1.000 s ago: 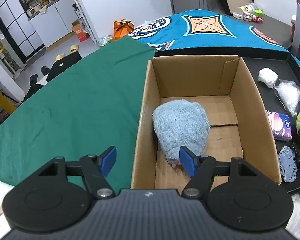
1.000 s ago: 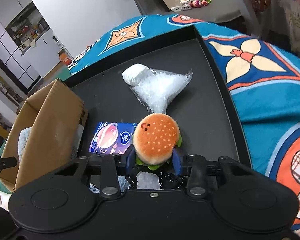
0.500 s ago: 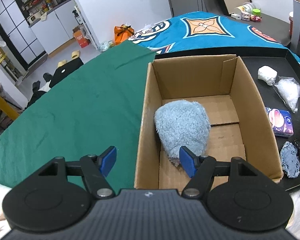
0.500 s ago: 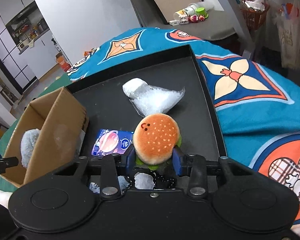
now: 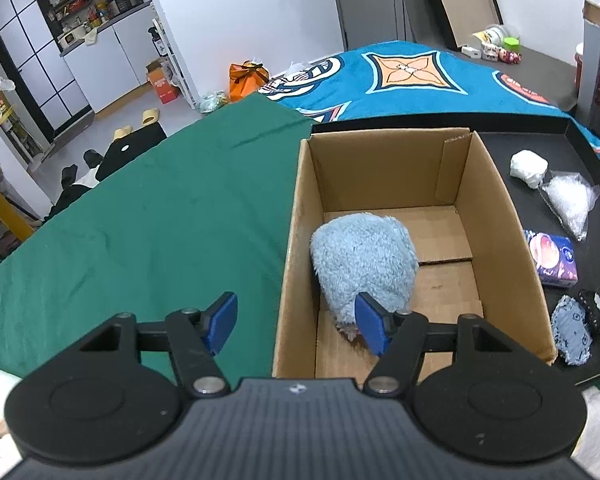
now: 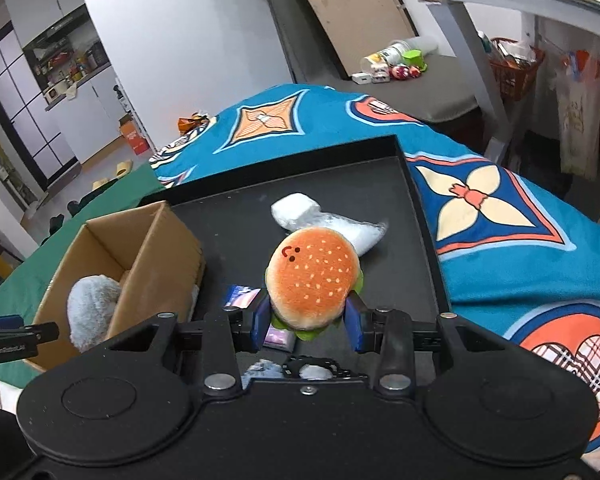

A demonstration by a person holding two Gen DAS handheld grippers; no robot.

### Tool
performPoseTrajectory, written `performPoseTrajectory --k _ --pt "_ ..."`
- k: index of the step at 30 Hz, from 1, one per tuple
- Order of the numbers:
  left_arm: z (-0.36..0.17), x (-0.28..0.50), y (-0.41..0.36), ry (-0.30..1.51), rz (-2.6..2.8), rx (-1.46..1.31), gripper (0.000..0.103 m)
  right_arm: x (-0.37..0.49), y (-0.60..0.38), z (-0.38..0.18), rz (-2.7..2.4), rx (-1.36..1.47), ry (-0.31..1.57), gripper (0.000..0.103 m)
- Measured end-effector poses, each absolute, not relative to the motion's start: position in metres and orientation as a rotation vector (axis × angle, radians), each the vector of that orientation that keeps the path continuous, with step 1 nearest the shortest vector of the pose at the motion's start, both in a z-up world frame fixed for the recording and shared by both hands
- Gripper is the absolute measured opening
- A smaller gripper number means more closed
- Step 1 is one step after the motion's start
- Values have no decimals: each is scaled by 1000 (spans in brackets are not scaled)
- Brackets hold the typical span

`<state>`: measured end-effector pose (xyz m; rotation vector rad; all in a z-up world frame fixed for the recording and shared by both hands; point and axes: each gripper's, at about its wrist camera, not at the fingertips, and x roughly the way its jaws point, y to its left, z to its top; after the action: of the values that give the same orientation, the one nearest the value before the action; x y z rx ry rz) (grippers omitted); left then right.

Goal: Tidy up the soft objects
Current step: 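Carry the hamburger with the right gripper into the box beside the grey plush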

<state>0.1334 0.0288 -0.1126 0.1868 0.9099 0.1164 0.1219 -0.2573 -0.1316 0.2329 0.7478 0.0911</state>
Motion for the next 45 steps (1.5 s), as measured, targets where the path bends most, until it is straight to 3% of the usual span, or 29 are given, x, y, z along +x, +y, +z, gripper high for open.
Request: performPoseTrajectory --k 11,25,33,38,40,41,42,43,45 --pt "-114 133 38 924 107 145 58 125 -216 -113 155 142 729 38" --pt "-119 137 53 941 77 42 21 149 -166 -85 243 50 677 38" --pt "-123 139 65 940 62 -19 9 161 -122 -85 325 -19 721 38" --pt "-125 139 72 935 53 -67 9 168 -102 -86 349 -71 727 38" --pt "-124 138 71 927 48 -64 9 172 -98 -84 353 -100 712 42" --pt "-124 138 70 924 46 -59 9 173 -97 -83 356 -111 704 49" --pt "-124 138 70 924 46 -56 9 175 -96 -82 358 -124 696 64" --pt "-125 138 70 926 47 -56 9 176 -96 -83 357 -145 694 69" --pt "-125 137 73 928 44 -66 9 176 -97 -85 342 -187 689 71"
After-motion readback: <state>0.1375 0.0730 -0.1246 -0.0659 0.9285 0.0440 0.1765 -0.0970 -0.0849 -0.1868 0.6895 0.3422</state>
